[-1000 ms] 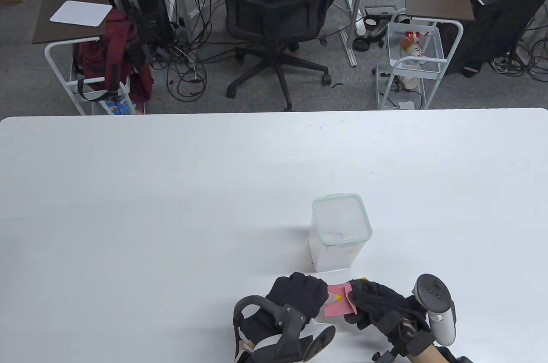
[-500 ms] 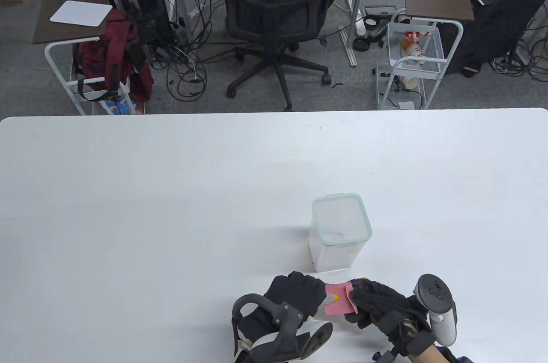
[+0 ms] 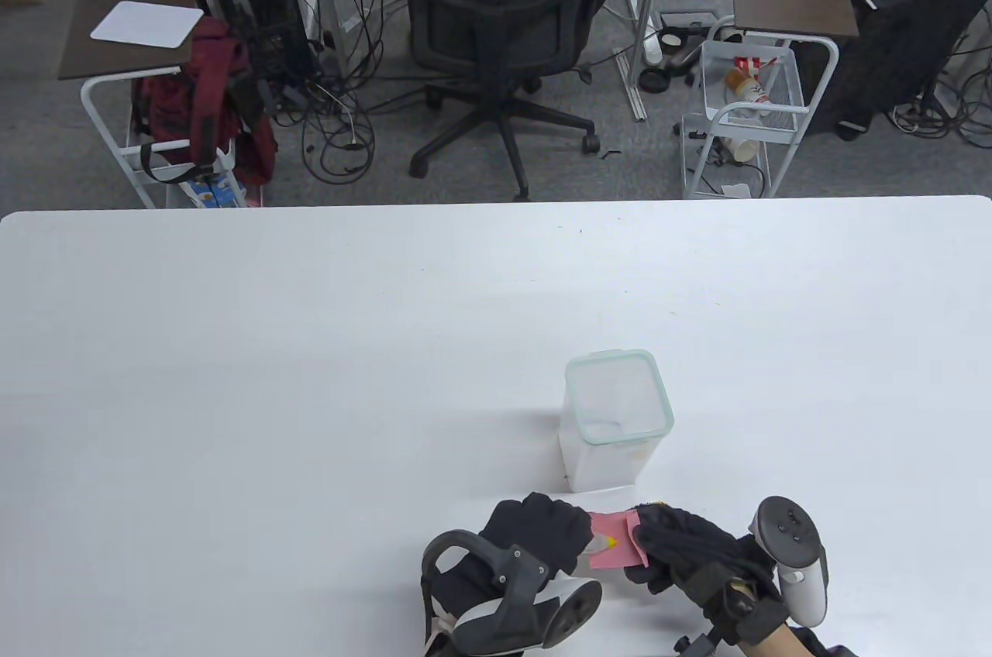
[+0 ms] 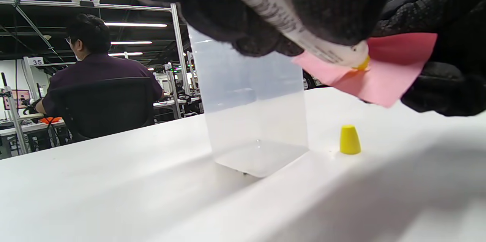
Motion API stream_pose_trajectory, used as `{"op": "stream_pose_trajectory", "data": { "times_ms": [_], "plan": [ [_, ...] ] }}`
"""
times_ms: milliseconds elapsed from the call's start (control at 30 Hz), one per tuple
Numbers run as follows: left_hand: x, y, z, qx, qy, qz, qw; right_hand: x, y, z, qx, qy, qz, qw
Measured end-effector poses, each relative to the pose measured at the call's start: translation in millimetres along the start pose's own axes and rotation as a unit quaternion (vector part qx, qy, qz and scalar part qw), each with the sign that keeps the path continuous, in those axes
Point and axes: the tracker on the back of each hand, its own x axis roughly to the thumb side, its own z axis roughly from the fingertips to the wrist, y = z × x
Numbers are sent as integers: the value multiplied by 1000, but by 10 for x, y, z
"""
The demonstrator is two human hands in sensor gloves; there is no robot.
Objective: Squeeze liquid glue on card and attach to container
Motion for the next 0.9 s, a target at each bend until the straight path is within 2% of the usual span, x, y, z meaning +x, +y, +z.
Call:
{"op": "stream_pose_trajectory", "data": {
  "times_ms": [233,333,467,633,800,900],
  "plan": [
    [-120,-53,-10,1,28,23,999,3,-14,4,-5,-1,-1,1000],
    [-249,-143,-16,4,48,83,995,3,-27,7,-10,-3,-1,1000],
    [-463,-277,-23,-7,88,185,979,10,-37,7,-15,-8,4,1000],
    [-697,-434,-2,-6,160,270,950,-2,-52,4,-16,-8,2,1000],
    [-888,-625,14,-6,205,408,890,5,-65,6,-16,-10,2,1000],
    [-945,-716,18,-14,222,445,868,3,-78,8,-16,-10,1,1000]
  ]
}}
